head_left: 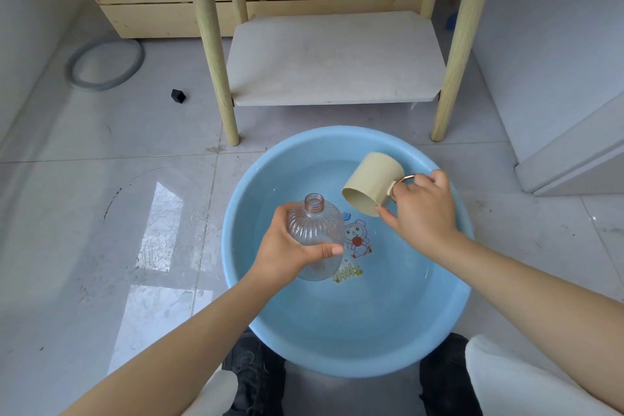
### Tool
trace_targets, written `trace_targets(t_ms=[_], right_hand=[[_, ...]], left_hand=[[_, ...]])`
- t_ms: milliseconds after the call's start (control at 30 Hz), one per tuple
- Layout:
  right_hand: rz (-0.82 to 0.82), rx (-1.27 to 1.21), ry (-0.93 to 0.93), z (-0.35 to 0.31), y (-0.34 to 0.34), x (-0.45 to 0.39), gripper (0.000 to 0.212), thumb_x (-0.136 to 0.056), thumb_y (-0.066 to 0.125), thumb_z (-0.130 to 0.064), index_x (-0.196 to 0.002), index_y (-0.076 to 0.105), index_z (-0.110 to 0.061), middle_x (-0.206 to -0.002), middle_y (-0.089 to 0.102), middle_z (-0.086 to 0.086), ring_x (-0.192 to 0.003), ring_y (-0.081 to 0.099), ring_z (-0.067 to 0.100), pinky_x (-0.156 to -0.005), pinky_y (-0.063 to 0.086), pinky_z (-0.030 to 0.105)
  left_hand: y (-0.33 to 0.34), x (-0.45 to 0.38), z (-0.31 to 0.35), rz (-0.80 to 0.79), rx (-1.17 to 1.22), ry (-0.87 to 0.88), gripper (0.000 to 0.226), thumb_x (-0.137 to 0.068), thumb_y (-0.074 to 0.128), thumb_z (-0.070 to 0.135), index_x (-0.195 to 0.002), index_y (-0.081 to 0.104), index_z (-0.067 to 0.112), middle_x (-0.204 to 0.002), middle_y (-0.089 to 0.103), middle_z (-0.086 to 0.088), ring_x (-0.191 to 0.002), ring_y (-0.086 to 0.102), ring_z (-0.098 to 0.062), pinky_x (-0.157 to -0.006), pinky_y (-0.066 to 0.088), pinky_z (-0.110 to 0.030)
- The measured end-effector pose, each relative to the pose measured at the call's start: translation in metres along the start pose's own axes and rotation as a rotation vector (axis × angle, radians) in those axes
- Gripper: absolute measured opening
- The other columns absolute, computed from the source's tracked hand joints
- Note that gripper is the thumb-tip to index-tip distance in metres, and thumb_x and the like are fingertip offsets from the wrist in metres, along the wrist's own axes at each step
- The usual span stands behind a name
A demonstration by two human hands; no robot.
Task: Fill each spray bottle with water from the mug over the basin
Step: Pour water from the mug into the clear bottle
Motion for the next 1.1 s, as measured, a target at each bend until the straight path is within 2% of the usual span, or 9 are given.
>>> trace_targets(t_ms=[233, 333, 433, 567, 667, 733, 833, 1000, 1100], right_hand=[[-0.166, 0.148, -0.181, -0.013, 0.023, 0.004, 0.046, -0.053, 0.084, -0.044, -0.053, 0.062, -0.004, -0.045, 0.052, 0.007, -0.058, 0.054, 0.026, -0.075, 0.029, 0.036], [-0.275, 0.098, -0.207, -0.018, 0.022, 0.009, 0.043, -0.079, 0.062, -0.053, -0.072, 0.064, -0.01, -0.068, 0.061, 0.003, -0.077, 0.053, 0.022, -0.083, 0.022, 0.032], [-0.289, -0.096, -0.066, -0.012, 0.022, 0.011, 0.045, -0.088, 0.043, -0.06, -0.063, 0.047, -0.022, -0.067, 0.054, -0.006, -0.081, 0.041, 0.018, -0.083, 0.018, 0.03], [-0.382, -0.411, 0.229, 0.0, 0.017, 0.009, 0.056, -0.085, 0.05, -0.062, -0.053, 0.03, -0.021, -0.052, 0.04, -0.006, -0.065, 0.044, 0.021, -0.076, 0.023, 0.033], [-0.444, -0.689, 0.457, 0.01, 0.009, 0.011, 0.058, -0.084, 0.057, -0.057, -0.055, 0.024, -0.019, -0.052, 0.027, -0.003, -0.054, 0.035, 0.021, -0.059, 0.022, 0.032], [-0.436, -0.844, 0.54, 0.014, 0.003, 0.014, 0.058, -0.082, 0.062, -0.053, -0.055, 0.023, -0.02, -0.052, 0.024, -0.003, -0.052, 0.029, 0.02, -0.054, 0.018, 0.032], [-0.371, -1.009, 0.618, 0.018, -0.005, 0.016, 0.057, -0.079, 0.065, -0.05, -0.054, 0.023, -0.021, -0.053, 0.021, -0.003, -0.054, 0.025, 0.02, -0.056, 0.017, 0.033], [-0.25, -1.059, 0.581, 0.017, -0.03, 0.014, 0.057, -0.079, 0.066, -0.049, -0.052, 0.026, -0.019, -0.039, 0.023, -0.008, -0.047, 0.026, 0.014, -0.051, 0.02, 0.03], [-0.147, -1.038, 0.517, 0.012, -0.043, 0.012, 0.058, -0.077, 0.065, -0.054, -0.052, 0.028, -0.017, -0.04, 0.027, -0.006, -0.055, 0.03, 0.016, -0.055, 0.023, 0.029]], left_hand=[[0.001, 0.001, 0.002, -0.015, 0.079, 0.031, 0.081, -0.049, 0.09, 0.022, -0.116, 0.046, 0.036, -0.113, 0.058, 0.017, -0.091, 0.055, 0.017, -0.071, 0.043, -0.002], [0.002, 0.0, 0.002, -0.014, 0.073, 0.039, 0.079, -0.054, 0.09, 0.016, -0.115, 0.045, 0.037, -0.112, 0.057, 0.018, -0.091, 0.054, 0.018, -0.07, 0.042, -0.001], [0.002, -0.001, 0.0, -0.005, 0.074, 0.039, 0.088, -0.053, 0.091, 0.016, -0.124, 0.043, 0.034, -0.117, 0.055, 0.018, -0.103, 0.054, 0.009, -0.074, 0.043, -0.002], [0.0, -0.002, -0.003, 0.016, 0.074, 0.035, 0.103, -0.042, 0.091, 0.032, -0.132, 0.039, 0.035, -0.126, 0.052, 0.014, -0.115, 0.052, -0.001, -0.088, 0.046, -0.016], [-0.002, -0.002, -0.004, 0.028, 0.044, 0.036, 0.1, -0.044, 0.092, 0.03, -0.13, 0.041, 0.034, -0.124, 0.054, 0.015, -0.112, 0.052, 0.003, -0.083, 0.045, -0.011], [-0.002, -0.003, -0.005, 0.03, 0.025, 0.041, 0.097, -0.048, 0.093, 0.026, -0.129, 0.041, 0.034, -0.123, 0.055, 0.015, -0.111, 0.052, 0.003, -0.081, 0.044, -0.009], [-0.001, -0.003, -0.006, 0.026, 0.006, 0.05, 0.094, -0.049, 0.093, 0.025, -0.127, 0.042, 0.034, -0.122, 0.056, 0.017, -0.111, 0.053, 0.003, -0.078, 0.044, -0.007], [0.001, -0.003, -0.003, 0.015, -0.013, 0.071, 0.092, -0.049, 0.093, 0.027, -0.125, 0.043, 0.035, -0.121, 0.056, 0.018, -0.112, 0.052, 0.003, -0.079, 0.043, -0.003], [0.003, -0.002, 0.0, 0.0, -0.022, 0.087, 0.088, -0.05, 0.093, 0.025, -0.121, 0.043, 0.038, -0.118, 0.055, 0.021, -0.111, 0.051, 0.006, -0.077, 0.04, 0.001]])
Point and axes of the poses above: each hand's wrist, its own x-axis away from the middle knuckle, its own y-axis out of the palm, z = x × y, the point moved 5 cm from there along -x, towards the middle knuckle
